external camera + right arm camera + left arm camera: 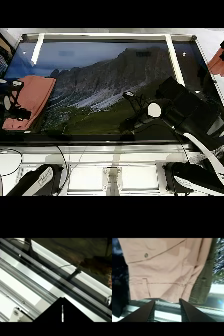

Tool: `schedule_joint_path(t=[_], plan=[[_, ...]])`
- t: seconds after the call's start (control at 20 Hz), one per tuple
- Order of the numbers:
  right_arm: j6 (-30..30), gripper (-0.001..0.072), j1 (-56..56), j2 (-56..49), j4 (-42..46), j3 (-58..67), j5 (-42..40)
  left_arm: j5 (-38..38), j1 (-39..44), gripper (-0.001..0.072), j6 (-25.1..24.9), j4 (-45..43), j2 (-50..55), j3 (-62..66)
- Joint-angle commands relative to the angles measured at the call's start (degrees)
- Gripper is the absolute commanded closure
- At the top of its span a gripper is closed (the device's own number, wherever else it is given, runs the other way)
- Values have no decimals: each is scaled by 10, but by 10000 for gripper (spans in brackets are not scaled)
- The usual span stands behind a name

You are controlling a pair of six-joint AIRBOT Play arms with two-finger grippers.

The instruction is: Fold the clothes and pants, and hang the long-sleeved shirts on hangers.

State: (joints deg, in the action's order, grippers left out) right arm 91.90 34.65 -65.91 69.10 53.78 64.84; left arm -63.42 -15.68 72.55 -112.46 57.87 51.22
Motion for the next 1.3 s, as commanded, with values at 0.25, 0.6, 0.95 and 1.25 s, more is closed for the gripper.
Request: schedule_joint_path(t=[0.25, 0.6, 0.95, 1.25], plan=[[0, 703, 0, 0, 0, 0, 0, 14, -23, 353, -10, -10, 102, -2], [0, 703, 0, 0, 0, 0, 1, 24, -22, 354, -10, 8, 127, -3], [0, 703, 0, 0, -1, 0, 1, 33, -29, 679, -10, 0, 139, -3], [-46, 674, 0, 0, 25, 16, 1, 23, 1, 681, -29, 9, 82, 50]])
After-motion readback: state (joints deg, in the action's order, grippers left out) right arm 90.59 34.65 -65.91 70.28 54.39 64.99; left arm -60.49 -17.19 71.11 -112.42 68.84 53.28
